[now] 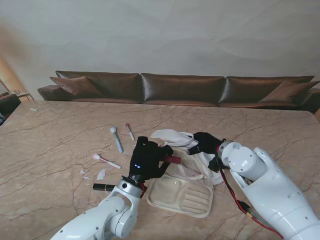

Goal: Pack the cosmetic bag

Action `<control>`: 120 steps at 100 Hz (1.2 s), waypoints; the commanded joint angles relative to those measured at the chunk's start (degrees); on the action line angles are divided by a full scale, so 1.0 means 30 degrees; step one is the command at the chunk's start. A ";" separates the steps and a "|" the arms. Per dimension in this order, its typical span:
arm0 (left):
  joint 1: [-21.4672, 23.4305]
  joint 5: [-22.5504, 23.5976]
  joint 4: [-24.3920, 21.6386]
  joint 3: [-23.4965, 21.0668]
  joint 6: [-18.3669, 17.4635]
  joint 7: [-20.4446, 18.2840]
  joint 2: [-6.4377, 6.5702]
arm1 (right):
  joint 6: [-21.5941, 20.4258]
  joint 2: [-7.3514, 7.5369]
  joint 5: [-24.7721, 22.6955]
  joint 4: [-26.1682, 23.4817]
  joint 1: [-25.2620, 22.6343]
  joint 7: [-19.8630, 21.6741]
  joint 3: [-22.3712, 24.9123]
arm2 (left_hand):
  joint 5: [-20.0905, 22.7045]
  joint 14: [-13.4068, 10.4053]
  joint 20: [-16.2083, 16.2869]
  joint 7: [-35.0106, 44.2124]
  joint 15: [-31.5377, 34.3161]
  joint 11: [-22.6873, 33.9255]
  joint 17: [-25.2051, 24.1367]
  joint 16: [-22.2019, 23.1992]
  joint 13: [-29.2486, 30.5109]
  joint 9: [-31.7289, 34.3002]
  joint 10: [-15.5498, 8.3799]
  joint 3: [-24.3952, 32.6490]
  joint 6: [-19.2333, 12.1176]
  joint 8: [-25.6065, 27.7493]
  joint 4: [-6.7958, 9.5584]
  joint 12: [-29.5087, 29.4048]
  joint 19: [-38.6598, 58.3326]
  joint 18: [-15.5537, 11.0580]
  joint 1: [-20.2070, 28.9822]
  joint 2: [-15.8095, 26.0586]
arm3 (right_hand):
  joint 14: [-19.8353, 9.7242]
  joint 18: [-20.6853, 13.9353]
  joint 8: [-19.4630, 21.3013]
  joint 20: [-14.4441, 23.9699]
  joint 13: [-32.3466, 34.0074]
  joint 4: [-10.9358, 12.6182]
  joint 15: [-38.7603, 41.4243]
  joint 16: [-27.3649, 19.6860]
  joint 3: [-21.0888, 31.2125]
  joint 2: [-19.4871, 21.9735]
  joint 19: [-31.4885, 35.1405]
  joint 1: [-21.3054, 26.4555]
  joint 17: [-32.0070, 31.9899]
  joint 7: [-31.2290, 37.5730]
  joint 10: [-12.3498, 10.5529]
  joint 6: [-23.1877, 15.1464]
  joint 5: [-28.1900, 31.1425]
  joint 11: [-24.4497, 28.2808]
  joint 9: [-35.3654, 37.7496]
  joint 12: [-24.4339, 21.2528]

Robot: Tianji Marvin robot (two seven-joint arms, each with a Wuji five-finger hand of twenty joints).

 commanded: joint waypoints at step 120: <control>-0.4400 0.0276 0.4306 0.4356 -0.0013 0.0661 -0.1090 | -0.0734 -0.0469 0.0929 0.0448 0.0823 -0.0168 -0.1474 | 0.2868 -0.1072 0.0603 0.0813 0.0110 -0.1553 -0.0344 0.0682 -0.0390 0.1418 -0.2168 0.1475 -0.3865 -0.4907 0.0265 -0.4051 0.1153 -0.0936 0.0947 0.0883 | -0.0166 -0.0937 0.0633 0.0683 0.1949 0.0476 0.2332 0.0607 0.1882 0.0950 0.2237 0.1206 0.1264 0.1759 -0.0441 -0.3859 0.1352 0.0979 0.0546 0.0140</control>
